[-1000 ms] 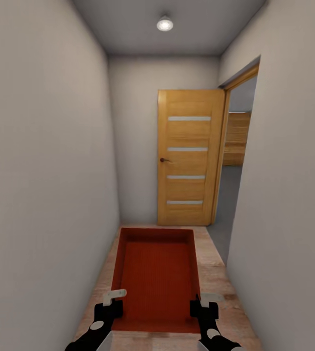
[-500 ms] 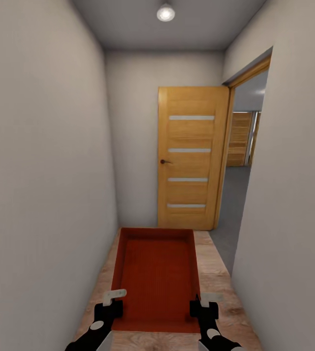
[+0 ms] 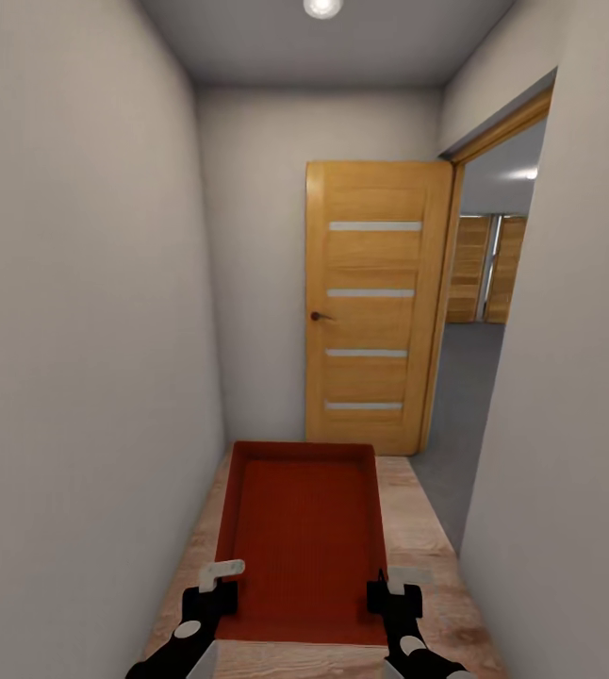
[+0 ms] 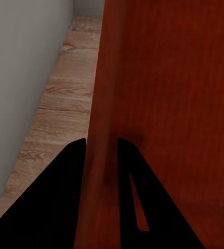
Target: Move the two storage containers from the living room to the garage. In the garage, place one container on the floor and stack the other container on top of it (either order is fine).
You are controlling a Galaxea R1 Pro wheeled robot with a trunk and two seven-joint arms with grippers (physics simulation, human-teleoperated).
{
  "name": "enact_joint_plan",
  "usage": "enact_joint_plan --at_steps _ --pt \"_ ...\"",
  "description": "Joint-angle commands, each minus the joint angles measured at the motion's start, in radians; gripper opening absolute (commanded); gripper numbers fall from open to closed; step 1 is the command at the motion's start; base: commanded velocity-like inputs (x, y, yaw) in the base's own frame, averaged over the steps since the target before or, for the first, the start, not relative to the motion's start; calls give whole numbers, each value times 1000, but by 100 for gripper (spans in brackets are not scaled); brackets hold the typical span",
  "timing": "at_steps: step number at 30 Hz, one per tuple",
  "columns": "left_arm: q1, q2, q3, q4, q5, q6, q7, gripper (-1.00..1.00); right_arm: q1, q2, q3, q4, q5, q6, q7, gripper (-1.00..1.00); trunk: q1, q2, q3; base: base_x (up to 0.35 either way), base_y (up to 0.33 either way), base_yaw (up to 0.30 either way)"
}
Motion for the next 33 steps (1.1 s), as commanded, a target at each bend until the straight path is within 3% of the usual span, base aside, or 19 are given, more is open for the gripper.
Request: enact_joint_plan --at_steps 1,33 --pt "-1 1 -14 4 22 6 5 -100 -1 -6 25 -5 -4 -85 1 -100 1 -1 -1 323 0 0" --pt "-1 0 -15 3 19 6 5 -100 -1 -4 25 -5 -6 -86 1 -100 1 -1 -1 323 0 -21"
